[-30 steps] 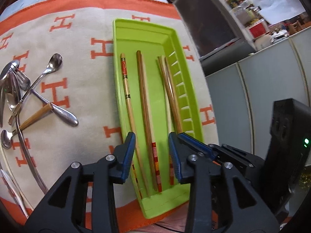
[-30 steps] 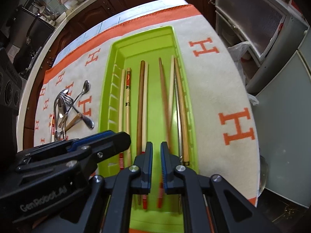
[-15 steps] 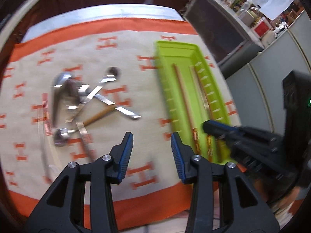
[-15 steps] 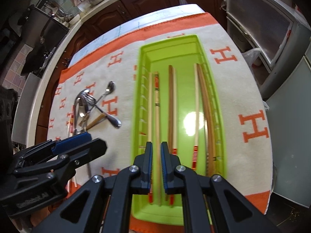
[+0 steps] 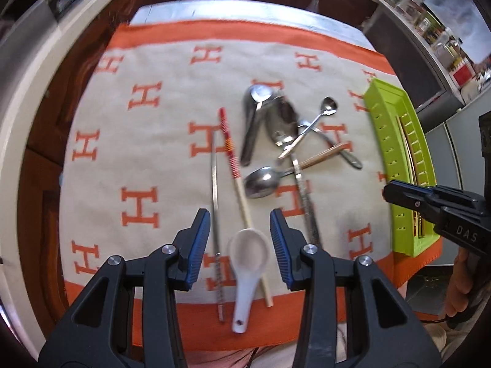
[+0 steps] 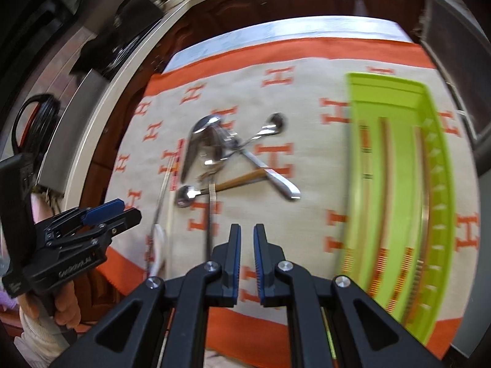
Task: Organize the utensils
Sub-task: 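Move both tools back over the remaining utensils, then grasp a metal skewer with the left tool while the right tool grasps a red-banded chopstick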
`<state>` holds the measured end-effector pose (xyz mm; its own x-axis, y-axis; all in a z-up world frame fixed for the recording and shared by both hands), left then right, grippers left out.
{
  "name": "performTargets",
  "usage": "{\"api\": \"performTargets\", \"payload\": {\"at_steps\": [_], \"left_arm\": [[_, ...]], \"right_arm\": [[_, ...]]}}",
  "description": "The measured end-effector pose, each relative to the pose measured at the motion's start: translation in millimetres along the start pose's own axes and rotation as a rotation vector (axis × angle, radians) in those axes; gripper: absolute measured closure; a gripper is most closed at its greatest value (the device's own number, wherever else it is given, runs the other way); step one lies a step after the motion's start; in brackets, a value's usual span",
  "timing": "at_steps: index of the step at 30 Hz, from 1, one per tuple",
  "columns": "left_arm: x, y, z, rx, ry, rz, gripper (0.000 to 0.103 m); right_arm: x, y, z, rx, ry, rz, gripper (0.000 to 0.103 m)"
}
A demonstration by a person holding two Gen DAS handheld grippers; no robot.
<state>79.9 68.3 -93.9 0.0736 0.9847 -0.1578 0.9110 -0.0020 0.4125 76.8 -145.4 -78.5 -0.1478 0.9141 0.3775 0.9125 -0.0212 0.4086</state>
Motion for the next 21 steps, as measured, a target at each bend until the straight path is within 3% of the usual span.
{"api": "performTargets", "payload": {"at_steps": [6,15,21], "left_arm": [[23,-3,33,0.087,-0.034,-0.043,0.066],[25,-19,67,0.186,-0.027,-0.008,0.071],[14,-24,70,0.174,0.022,0.072,0.071]], "right_arm": [[38,4,36,0.077,0.064,-0.011,0.095],[69,8,82,0.171,0.112,0.016,0.095],[78,6,100,0.209,0.112,0.013,0.095]]}}
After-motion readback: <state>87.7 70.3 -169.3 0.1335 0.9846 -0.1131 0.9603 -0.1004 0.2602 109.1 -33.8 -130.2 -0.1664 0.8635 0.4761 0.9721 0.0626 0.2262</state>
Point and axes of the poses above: each gripper's, at about its wrist camera, not at the fingertips, and z roughly the way its jaws point, x to its left, y to its top, the point moved 4 cm from there along z, roughly the way its jaws point, and after that the axes turned 8 degrees about -x, right-handed, at the moved point
